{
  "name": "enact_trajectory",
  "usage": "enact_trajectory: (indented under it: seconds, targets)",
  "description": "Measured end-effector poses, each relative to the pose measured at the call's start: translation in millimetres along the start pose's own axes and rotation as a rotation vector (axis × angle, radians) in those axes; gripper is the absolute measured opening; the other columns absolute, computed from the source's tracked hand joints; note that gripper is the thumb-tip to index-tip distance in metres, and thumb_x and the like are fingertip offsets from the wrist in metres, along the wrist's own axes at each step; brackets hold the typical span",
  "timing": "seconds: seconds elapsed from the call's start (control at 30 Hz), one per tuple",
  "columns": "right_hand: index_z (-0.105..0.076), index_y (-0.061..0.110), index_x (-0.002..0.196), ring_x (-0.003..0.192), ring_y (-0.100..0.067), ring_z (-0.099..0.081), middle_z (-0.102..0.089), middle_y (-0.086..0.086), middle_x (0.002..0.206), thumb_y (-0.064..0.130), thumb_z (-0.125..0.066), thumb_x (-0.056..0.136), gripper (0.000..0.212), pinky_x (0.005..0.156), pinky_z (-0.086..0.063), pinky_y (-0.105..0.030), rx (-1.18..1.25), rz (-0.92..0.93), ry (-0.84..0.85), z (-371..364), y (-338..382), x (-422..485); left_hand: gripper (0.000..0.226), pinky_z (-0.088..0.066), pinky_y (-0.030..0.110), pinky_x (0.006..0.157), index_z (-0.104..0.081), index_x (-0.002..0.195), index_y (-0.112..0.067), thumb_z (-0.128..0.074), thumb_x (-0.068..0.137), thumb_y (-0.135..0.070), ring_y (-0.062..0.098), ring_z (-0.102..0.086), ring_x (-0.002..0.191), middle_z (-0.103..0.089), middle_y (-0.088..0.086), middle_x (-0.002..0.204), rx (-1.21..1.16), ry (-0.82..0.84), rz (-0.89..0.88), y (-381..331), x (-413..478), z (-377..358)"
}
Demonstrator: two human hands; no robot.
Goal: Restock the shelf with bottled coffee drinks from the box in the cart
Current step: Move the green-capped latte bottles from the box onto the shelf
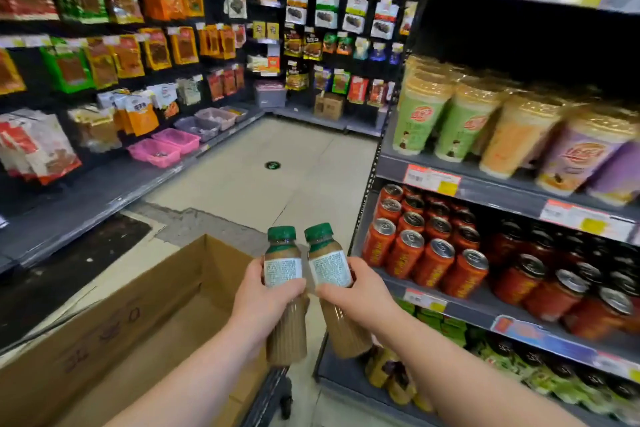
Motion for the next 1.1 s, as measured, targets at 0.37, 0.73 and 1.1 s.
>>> enact_trajectory:
  seconds: [0.37, 0.73, 1.1]
  targets:
    - [-0.05, 0.028, 0.116, 0.087, 0.001, -0.058, -0.061, 0.015, 0.098, 0.032, -0.074, 0.076, 0.047, 0.065, -0.047, -0.015, 0.171, -0.066, -0.315, 154, -72, -113, 0.052, -0.05, 0.03, 0.067, -0.044, 0.111, -0.03, -0.076, 0.073, -0.016, 0.013, -0.061, 0.087, -0.062, -0.005, 0.098, 0.043, 0.351, -0.127, -42, -88, -168]
    - [-0.05, 0.032, 0.101, 0.081, 0.0, -0.06, -0.061, 0.015, 0.092, 0.028, -0.071, 0.079, 0.031, 0.065, -0.05, -0.018, 0.212, -0.178, -0.646, 335, -195, -306, 0.047, -0.049, 0.029, 0.072, -0.051, 0.098, -0.031, -0.081, 0.063, -0.024, 0.009, -0.06, 0.082, -0.062, -0.008, 0.093, 0.119, 0.676, -0.177, -35, -272, -386]
    - [-0.052, 0.03, 0.108, 0.079, -0.005, -0.063, -0.064, 0.009, 0.095, 0.026, -0.07, 0.08, 0.033, 0.056, -0.05, -0.014, 0.296, -0.218, -0.837, 441, -269, -429, 0.064, -0.055, 0.037, 0.079, -0.05, 0.115, -0.027, -0.074, 0.056, -0.03, 0.016, -0.064, 0.09, -0.064, -0.005, 0.1, 0.104, 0.909, -0.215, -38, -397, -513]
Point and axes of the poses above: each hand's wrist, its own x-axis towards the middle knuckle, its own z-axis out of the back of the hand, y = z × x, the point moved 3 cm from there along x, towards the middle knuckle
